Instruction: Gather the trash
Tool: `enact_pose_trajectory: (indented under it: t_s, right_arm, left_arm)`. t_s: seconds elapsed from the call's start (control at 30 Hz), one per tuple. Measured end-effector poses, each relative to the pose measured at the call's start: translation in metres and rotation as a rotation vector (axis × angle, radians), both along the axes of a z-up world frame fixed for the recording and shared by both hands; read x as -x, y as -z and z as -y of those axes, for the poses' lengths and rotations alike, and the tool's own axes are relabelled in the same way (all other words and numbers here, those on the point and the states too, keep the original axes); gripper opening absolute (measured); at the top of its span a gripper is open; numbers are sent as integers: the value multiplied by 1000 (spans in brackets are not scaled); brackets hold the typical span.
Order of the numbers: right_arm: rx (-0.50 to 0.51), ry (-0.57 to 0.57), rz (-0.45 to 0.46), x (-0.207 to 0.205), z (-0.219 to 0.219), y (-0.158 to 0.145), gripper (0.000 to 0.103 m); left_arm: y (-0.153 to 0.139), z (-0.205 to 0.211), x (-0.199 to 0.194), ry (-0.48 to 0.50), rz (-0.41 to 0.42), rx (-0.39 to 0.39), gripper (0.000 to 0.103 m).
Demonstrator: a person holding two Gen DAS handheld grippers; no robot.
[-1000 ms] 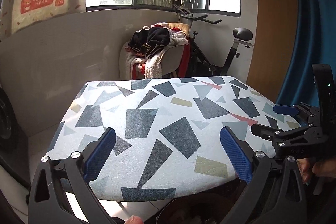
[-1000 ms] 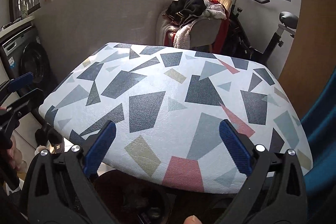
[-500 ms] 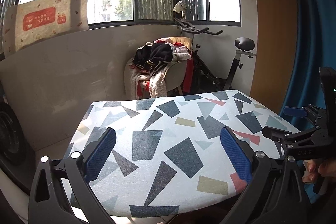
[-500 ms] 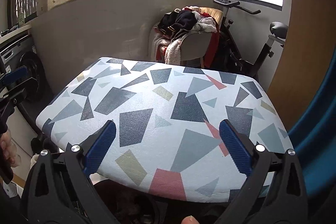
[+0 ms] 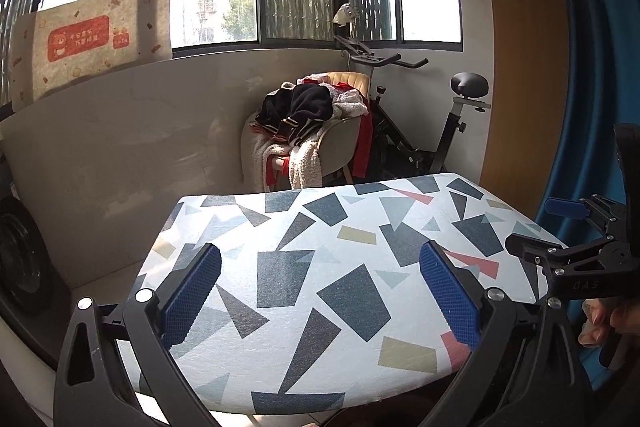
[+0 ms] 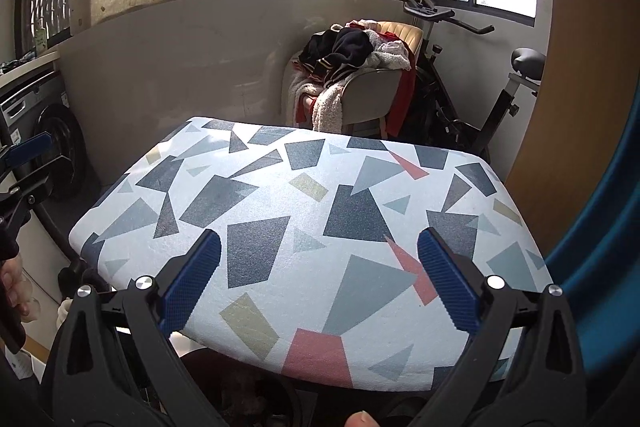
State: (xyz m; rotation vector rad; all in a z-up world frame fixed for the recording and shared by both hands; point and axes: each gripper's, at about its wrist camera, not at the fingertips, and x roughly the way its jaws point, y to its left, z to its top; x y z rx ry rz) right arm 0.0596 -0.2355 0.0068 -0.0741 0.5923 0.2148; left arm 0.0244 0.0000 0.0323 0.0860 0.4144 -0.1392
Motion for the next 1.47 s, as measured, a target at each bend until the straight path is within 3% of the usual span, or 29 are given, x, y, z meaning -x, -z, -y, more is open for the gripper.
enact_pose_trajectory:
  t_s: [1.47]
  right_arm:
    - [24, -6, -4, 0, -8, -1, 97]
  left_arm:
    - [4, -12, -3, -36, -12, -24, 97]
